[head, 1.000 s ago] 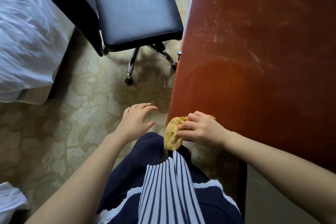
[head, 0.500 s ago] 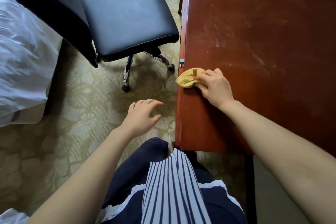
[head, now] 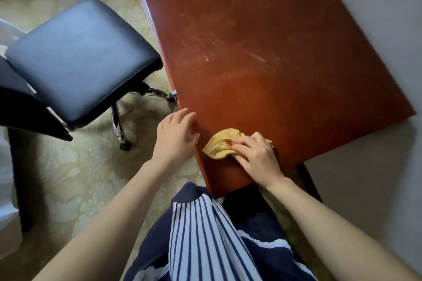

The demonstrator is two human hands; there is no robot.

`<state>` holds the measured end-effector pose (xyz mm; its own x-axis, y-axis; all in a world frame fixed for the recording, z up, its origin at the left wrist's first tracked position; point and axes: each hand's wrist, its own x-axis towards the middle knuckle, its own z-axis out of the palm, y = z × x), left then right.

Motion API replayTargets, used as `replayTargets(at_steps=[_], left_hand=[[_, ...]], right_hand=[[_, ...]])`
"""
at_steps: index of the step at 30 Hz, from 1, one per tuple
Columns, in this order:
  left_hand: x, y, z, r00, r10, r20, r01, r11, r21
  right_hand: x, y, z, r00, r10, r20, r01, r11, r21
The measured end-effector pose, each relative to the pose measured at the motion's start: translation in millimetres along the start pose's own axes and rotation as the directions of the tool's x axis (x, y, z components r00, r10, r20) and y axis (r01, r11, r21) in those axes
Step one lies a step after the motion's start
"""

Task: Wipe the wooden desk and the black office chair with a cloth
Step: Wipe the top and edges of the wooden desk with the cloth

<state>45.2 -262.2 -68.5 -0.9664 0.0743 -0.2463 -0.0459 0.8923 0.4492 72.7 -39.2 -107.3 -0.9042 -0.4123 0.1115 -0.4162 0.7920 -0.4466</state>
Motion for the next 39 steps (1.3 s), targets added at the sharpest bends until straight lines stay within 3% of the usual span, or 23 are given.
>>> replayTargets(at_steps=[5,12,17,24,27,33,39], left_hand=[[10.0,45.2,27.3,1.0,0.019,0.008,-0.02,0.999,0.049],[24.1,125.4,82.0,0.996,-0.088,0.031,0.086,0.994,0.07],[42.1,162.0,96.6,0.988,-0.153,-0.017,0.154,0.977,0.146],[49.0,177.5,100.9,0.966,-0.219,0.139,0.157,0.919,0.361],[53.0,180.3,97.5,0.958,-0.218,0.185,0.104,0.868,0.486],[57.3,186.6,90.0,0.947,-0.207,0.246,0.012,0.787,0.617],[58.7,189.1,82.8,0.921,-0.213,0.326,-0.041,0.779,0.626]], right_hand=[[-46.4,51.6,-27.2,0.982,0.123,-0.146,-0.132,0.99,-0.053],[-78.4,158.7,-87.4,0.86,0.385,-0.334,-0.414,0.91,-0.019],[-53.1,241.8,-132.6,0.784,0.506,-0.358,-0.538,0.843,0.013],[28.1,267.0,-138.5,0.682,0.673,-0.286,-0.697,0.716,0.024],[42.0,249.4,-129.9,0.717,0.659,-0.228,-0.681,0.731,-0.029],[2.5,194.3,-104.5,0.904,0.412,-0.116,-0.422,0.904,-0.077],[-49.9,146.3,-89.7,0.91,0.393,-0.13,-0.4,0.916,-0.03]])
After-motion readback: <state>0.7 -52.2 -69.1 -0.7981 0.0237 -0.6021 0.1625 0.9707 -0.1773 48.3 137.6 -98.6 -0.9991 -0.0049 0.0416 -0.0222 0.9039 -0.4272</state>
